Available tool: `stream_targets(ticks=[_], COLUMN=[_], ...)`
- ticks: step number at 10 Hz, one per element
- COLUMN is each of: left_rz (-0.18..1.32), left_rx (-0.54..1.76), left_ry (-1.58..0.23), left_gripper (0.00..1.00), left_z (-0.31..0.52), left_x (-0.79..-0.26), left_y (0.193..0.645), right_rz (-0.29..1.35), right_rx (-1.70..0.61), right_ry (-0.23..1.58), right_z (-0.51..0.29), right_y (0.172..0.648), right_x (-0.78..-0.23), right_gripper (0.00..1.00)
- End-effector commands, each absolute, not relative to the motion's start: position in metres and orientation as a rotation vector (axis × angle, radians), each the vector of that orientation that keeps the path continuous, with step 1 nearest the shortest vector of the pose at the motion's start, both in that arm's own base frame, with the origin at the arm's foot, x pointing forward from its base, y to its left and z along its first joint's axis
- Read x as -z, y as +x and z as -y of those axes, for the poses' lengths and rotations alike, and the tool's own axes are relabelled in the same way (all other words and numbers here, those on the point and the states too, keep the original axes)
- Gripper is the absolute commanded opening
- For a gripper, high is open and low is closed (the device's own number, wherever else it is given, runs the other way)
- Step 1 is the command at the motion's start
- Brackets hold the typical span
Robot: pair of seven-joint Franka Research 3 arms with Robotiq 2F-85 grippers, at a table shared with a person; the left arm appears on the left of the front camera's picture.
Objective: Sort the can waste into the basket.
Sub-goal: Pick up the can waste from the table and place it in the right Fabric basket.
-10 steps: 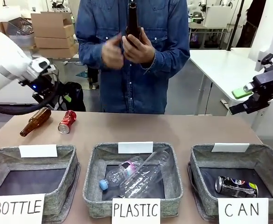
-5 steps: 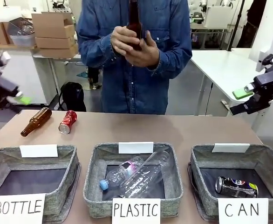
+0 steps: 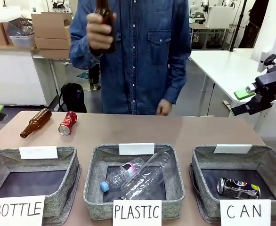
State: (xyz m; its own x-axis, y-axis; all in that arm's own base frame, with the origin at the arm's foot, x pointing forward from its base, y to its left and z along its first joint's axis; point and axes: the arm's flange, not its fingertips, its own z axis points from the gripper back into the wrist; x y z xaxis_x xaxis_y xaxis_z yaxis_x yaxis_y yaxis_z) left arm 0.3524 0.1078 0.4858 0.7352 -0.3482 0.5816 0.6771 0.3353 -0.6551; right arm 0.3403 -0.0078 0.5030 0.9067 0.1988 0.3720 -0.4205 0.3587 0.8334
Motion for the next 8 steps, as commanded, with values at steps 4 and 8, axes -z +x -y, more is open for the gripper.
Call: stream_targets(ticks=[4,8], left_rz=[0.457,0.419], left_rx=[0.749,0.772], left_ry=[-1.529,-1.564], left_gripper=[1.0,1.0], left_z=[-0.194,-0.194], left_x=[-0.501,-0.499], left_y=[0.31,0.323], right_rz=[0.225,0.225], right_rx=[-0.425,-0.425], right_ry=[1.133,1.133], right_z=[0.009,0.009], right_y=[0.341,0.341], right_x=[-0.503,-0.503], right_gripper=[1.0,1.0])
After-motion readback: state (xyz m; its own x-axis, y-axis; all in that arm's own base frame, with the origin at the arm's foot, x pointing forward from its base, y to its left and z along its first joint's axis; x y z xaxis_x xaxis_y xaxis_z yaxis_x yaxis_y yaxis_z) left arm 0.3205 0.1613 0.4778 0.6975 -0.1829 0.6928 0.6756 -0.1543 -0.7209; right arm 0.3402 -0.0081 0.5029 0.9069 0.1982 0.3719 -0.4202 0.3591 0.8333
